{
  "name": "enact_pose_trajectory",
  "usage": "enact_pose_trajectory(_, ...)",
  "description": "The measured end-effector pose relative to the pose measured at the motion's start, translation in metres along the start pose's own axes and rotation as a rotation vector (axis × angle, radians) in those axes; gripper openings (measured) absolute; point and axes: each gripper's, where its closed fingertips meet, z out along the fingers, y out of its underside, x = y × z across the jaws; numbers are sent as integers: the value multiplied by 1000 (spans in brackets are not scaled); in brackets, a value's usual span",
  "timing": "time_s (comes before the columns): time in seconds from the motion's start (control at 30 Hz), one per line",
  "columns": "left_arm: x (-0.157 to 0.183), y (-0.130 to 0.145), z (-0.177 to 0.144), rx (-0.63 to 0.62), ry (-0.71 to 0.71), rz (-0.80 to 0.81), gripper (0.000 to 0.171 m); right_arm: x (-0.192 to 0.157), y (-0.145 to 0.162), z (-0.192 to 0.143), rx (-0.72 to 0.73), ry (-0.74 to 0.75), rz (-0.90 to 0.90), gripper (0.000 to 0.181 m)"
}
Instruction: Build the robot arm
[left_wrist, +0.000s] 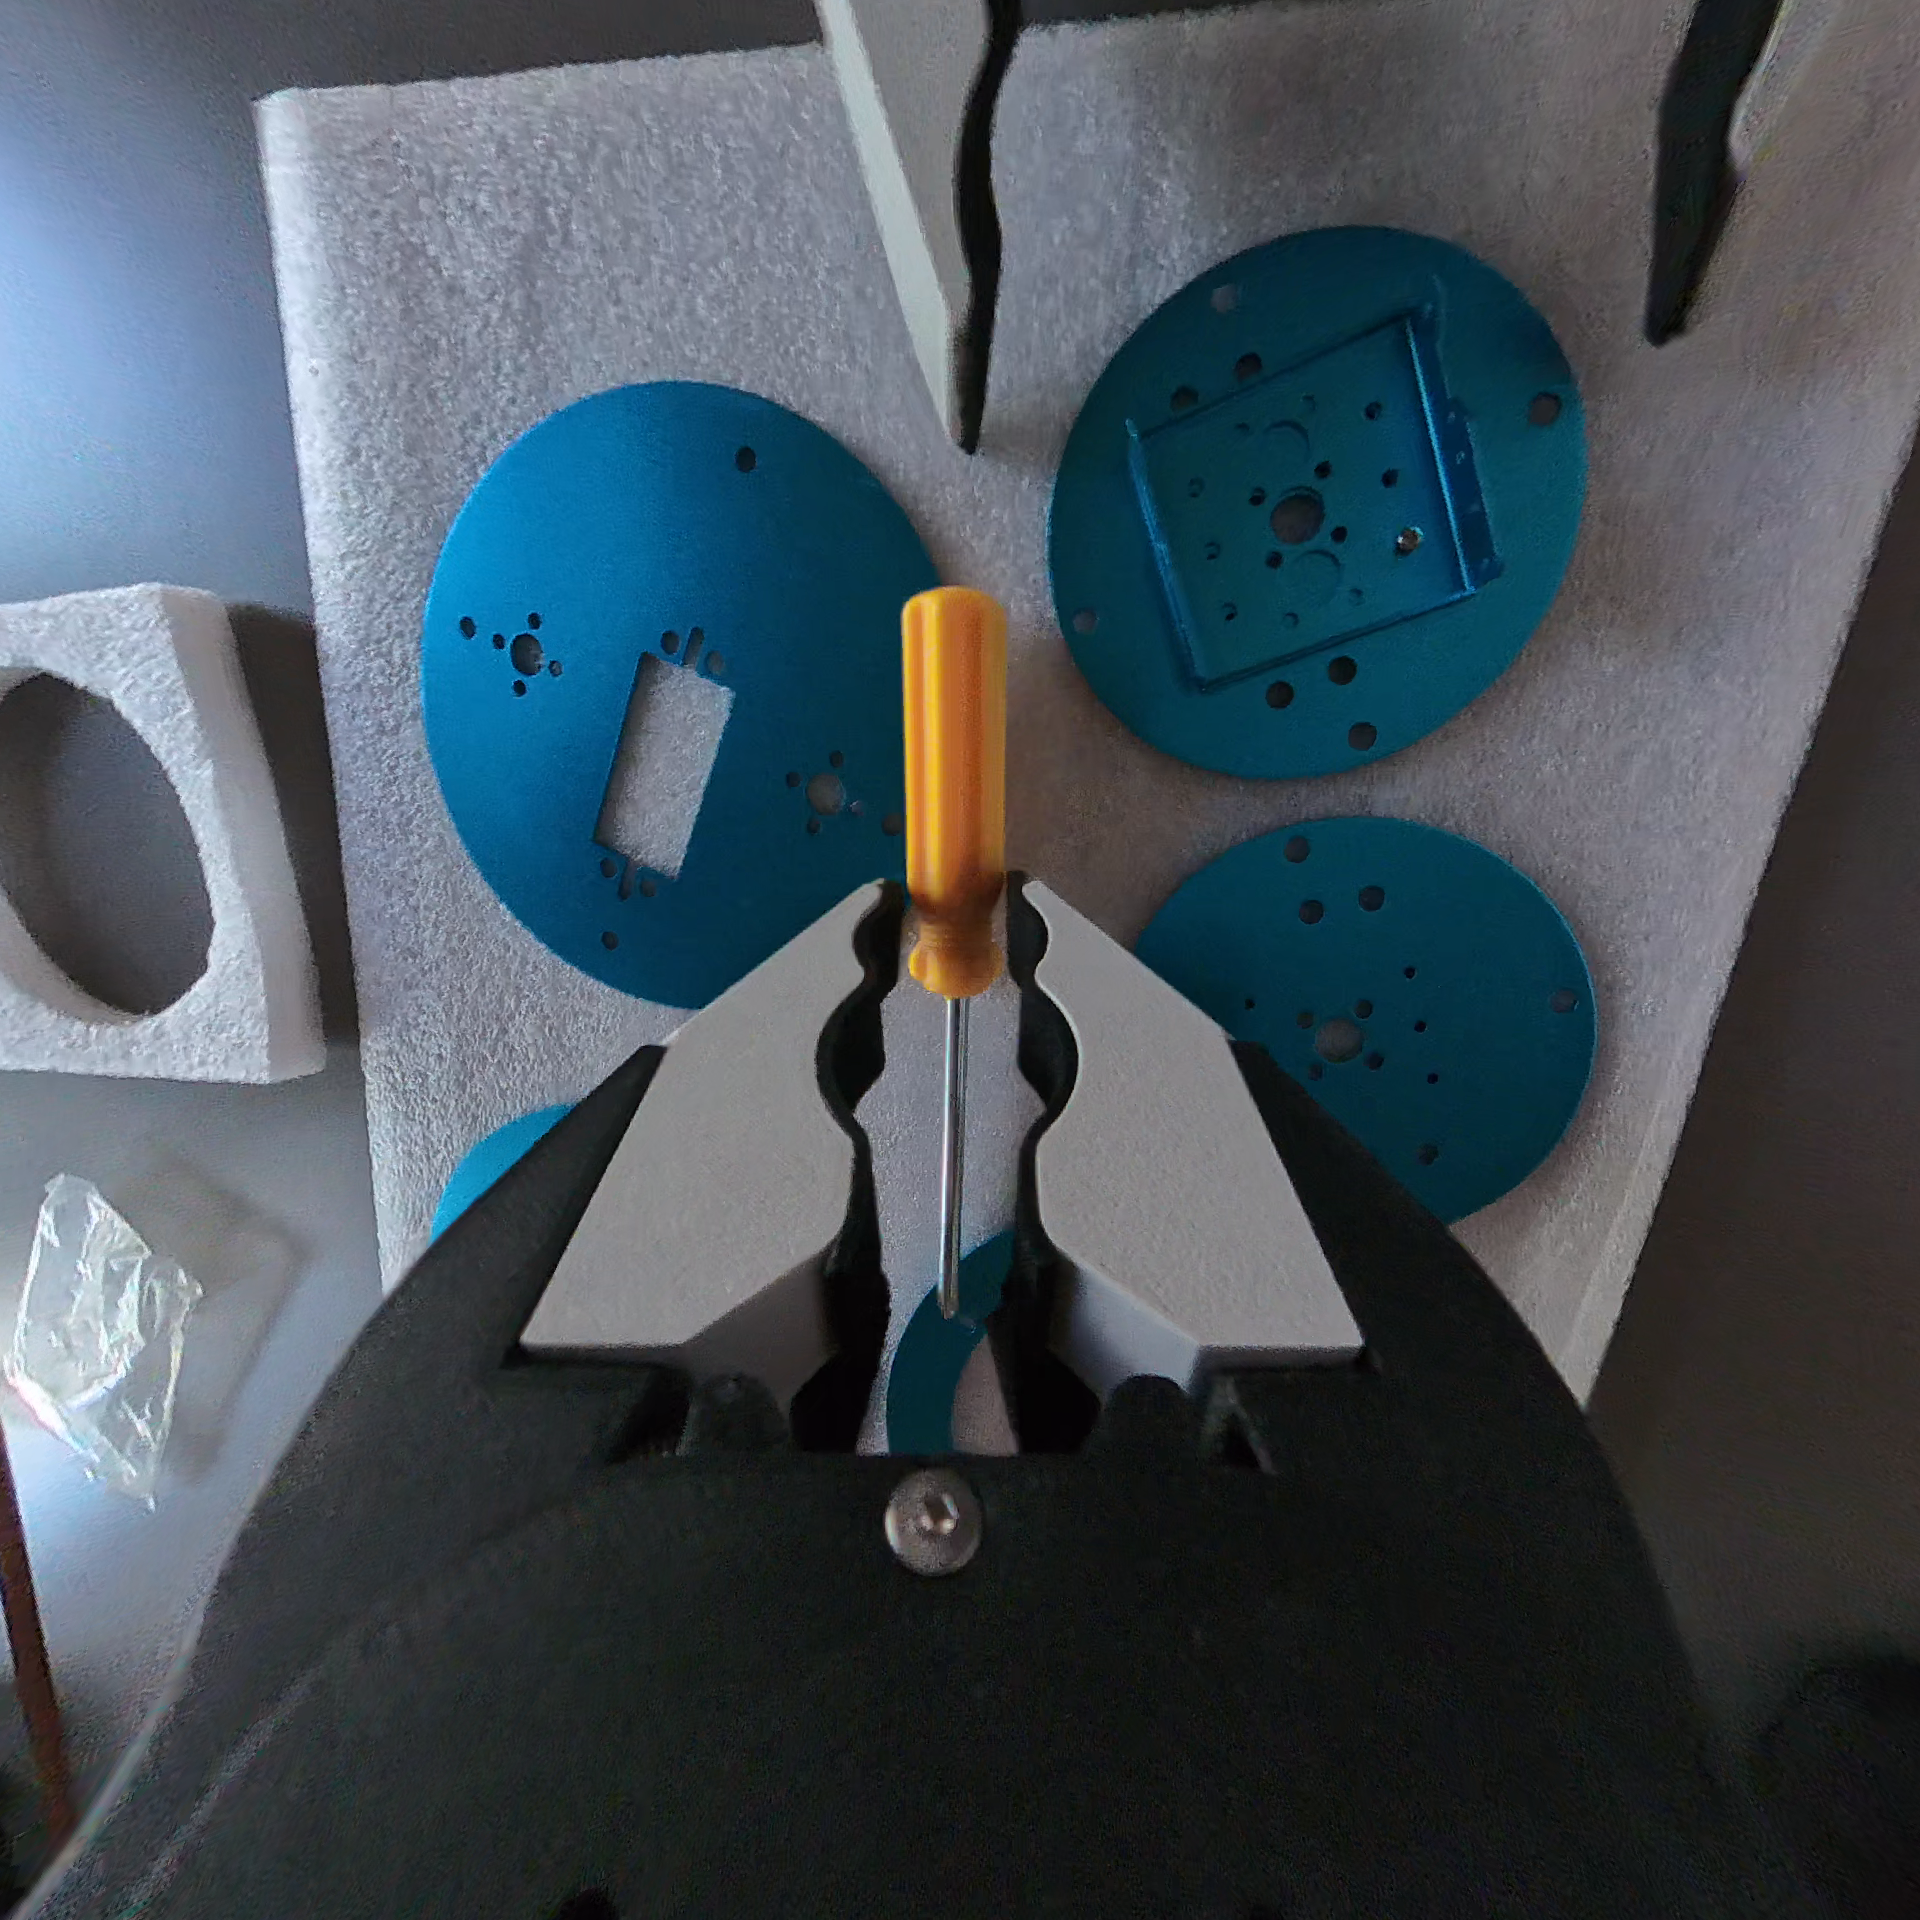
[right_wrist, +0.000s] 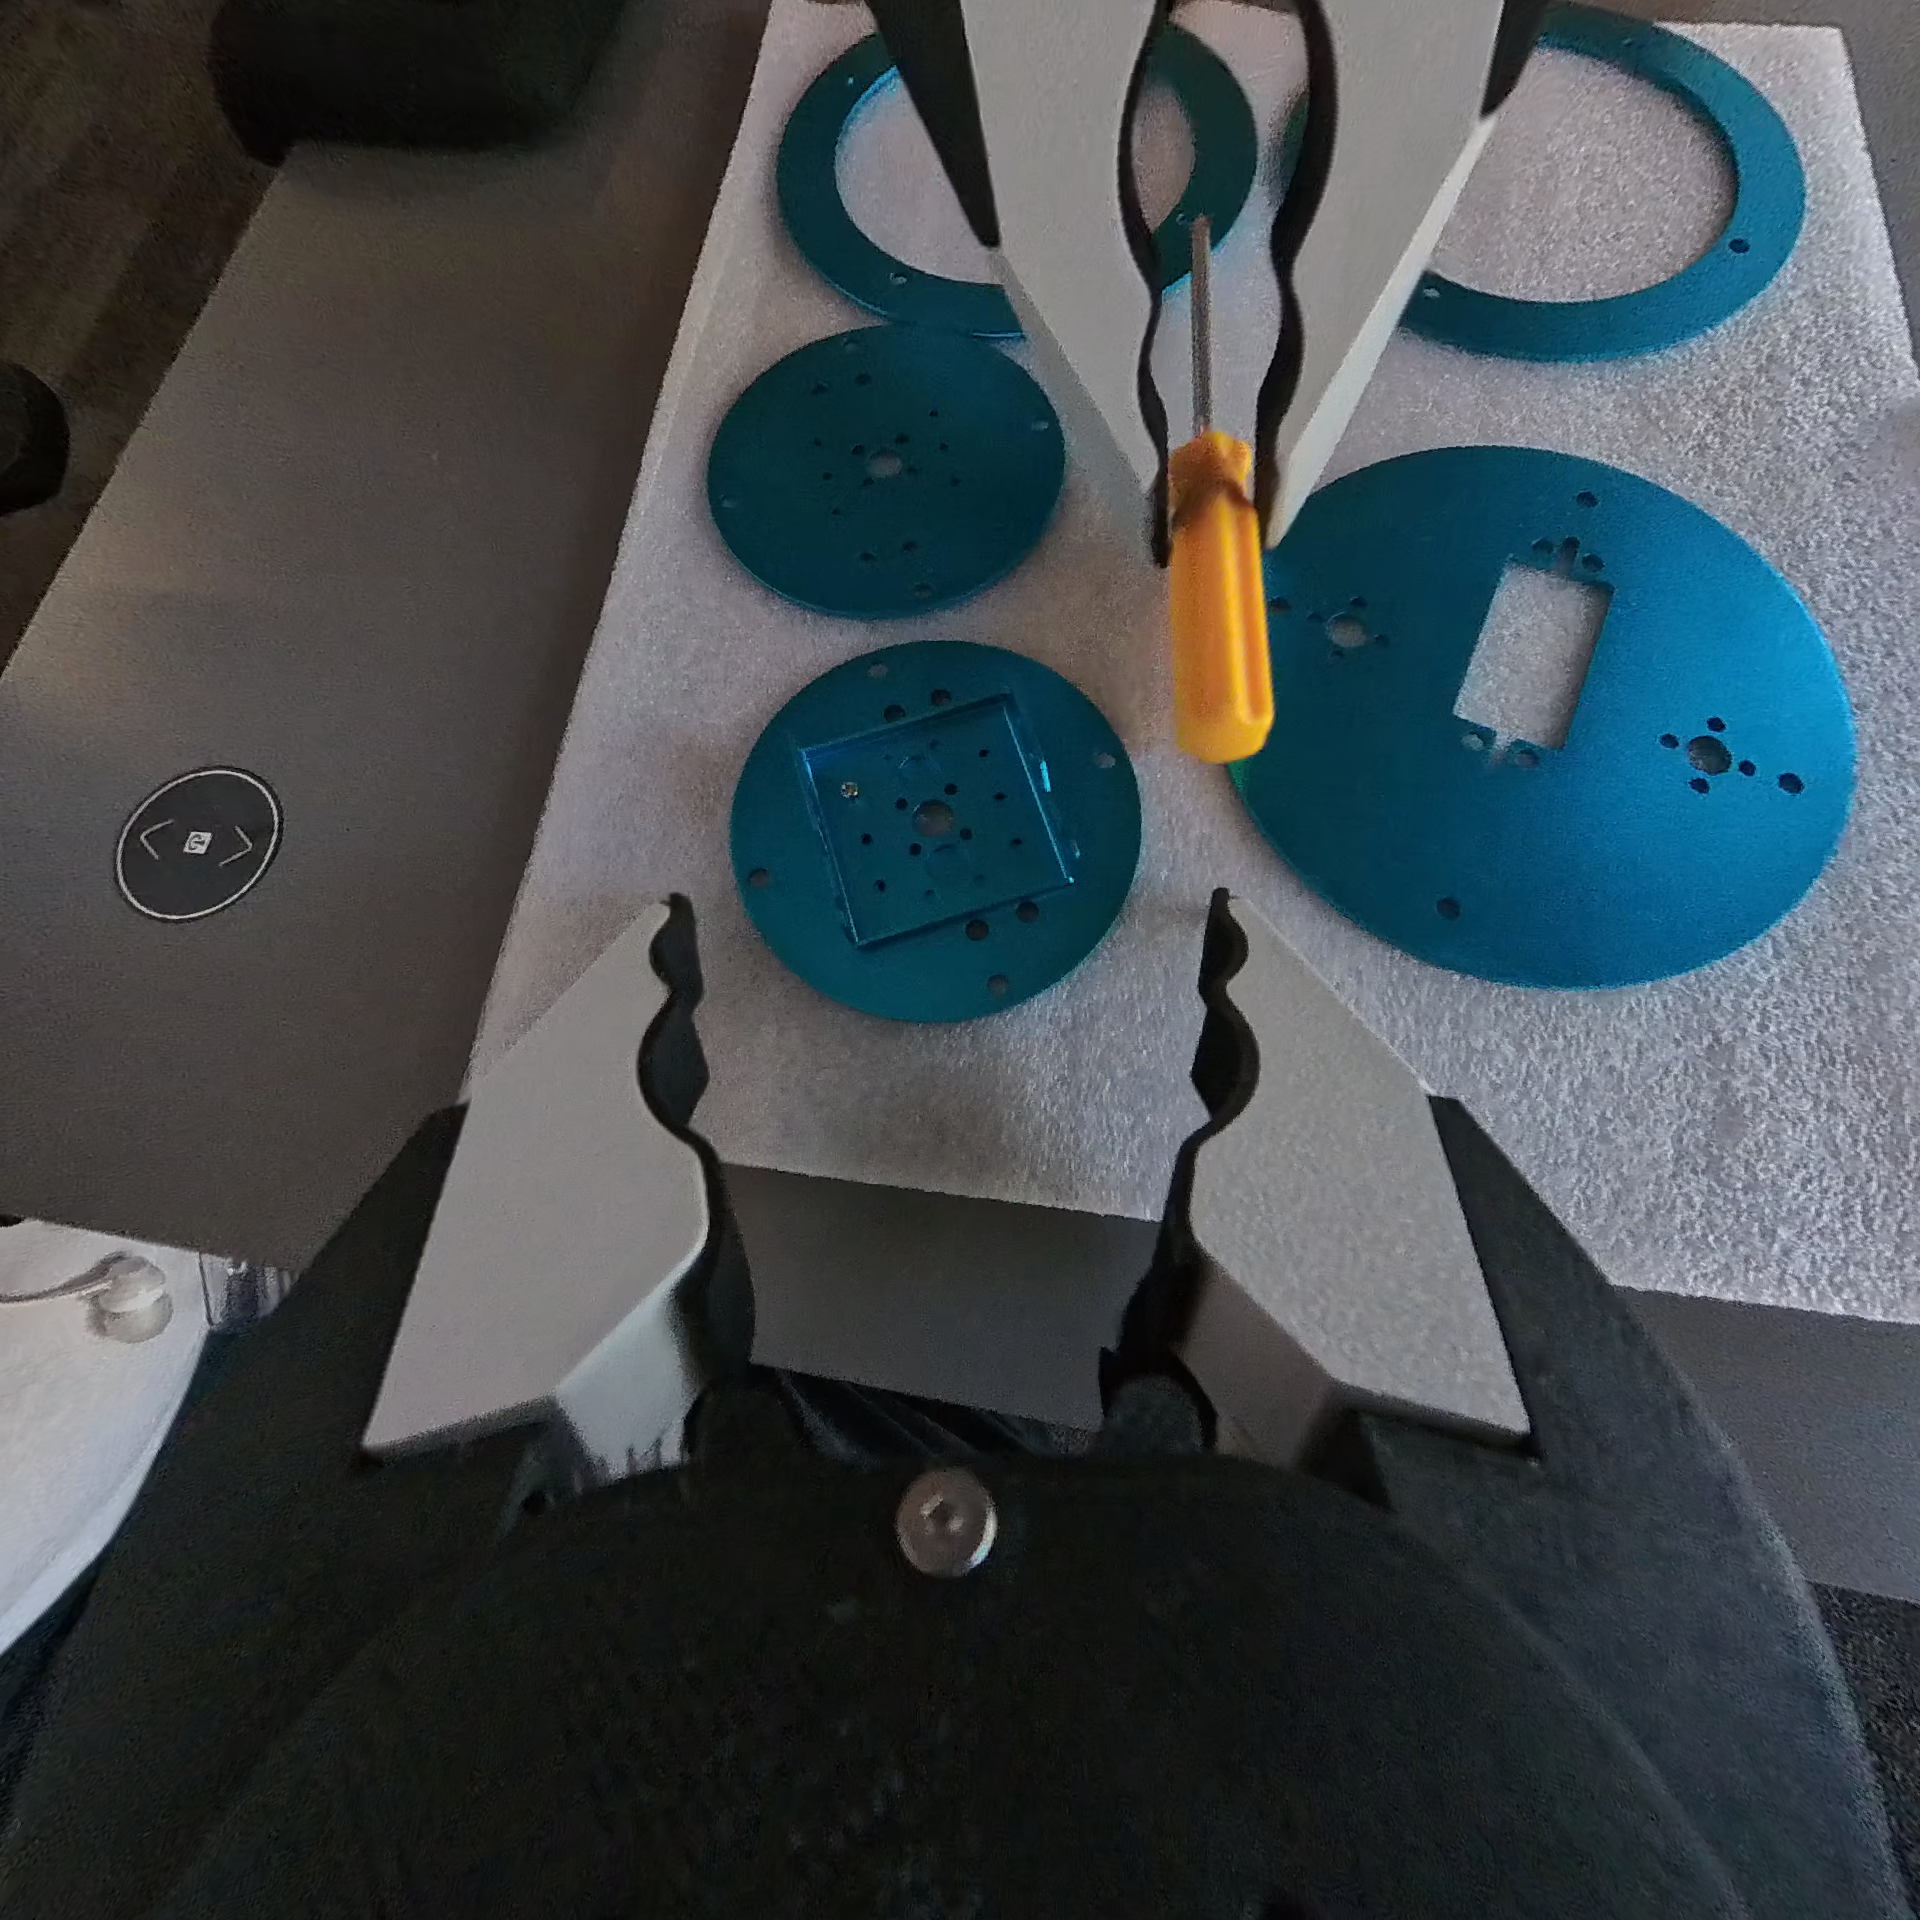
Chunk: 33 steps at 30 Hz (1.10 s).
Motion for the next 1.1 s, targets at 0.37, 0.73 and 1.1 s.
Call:
enact_pose_trajectory(0.37, 45, -26, -46, 382, -127, -400, 49, 0, -2, 2, -20, 17, -36, 70)
enact_pose_trajectory(0.73, 59, -45, -5, 276, -63, -344, 81, -1, -3, 1, 1, 0, -15, 70)
enact_pose_trajectory(1.1, 56, -51, 7, 244, 43, -353, 75, -1, -7, -3, 63, -108, 109, 69)
